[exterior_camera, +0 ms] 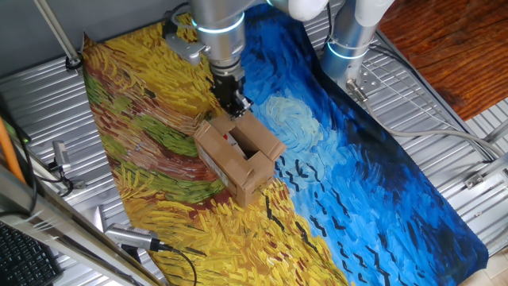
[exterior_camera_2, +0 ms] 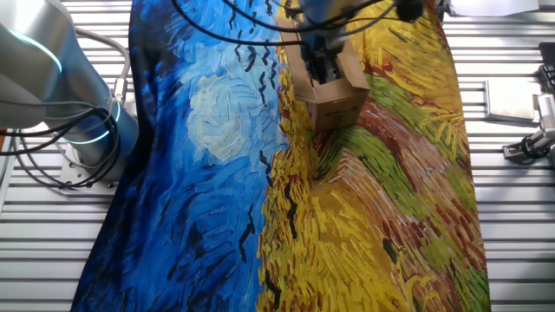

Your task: Open a box

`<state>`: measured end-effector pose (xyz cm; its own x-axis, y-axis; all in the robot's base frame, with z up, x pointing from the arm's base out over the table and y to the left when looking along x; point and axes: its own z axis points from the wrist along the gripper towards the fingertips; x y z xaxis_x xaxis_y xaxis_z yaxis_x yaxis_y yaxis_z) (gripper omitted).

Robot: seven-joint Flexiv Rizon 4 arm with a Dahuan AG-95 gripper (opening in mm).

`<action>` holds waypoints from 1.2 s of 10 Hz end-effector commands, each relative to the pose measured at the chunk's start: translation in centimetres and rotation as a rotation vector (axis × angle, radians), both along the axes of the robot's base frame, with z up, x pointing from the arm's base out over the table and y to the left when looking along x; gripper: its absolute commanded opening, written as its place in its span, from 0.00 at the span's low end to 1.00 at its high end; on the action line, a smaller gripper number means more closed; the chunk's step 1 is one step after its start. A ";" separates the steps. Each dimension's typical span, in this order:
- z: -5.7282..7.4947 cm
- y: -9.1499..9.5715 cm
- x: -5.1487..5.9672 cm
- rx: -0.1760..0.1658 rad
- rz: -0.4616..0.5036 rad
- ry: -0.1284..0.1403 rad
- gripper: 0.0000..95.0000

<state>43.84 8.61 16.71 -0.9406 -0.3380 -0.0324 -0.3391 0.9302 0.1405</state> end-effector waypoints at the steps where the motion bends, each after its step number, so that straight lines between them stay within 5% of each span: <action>1: -0.3 0.0 0.6 0.000 0.004 -0.004 0.00; 4: -0.8 0.3 3.1 -0.002 0.006 -0.004 0.00; 9: 1.1 2.4 7.9 -0.006 -0.013 0.007 0.00; 12: 0.5 3.3 10.7 -0.004 -0.018 0.005 0.00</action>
<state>55.04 11.99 16.92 -0.9465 -0.3217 -0.0249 -0.3220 0.9366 0.1381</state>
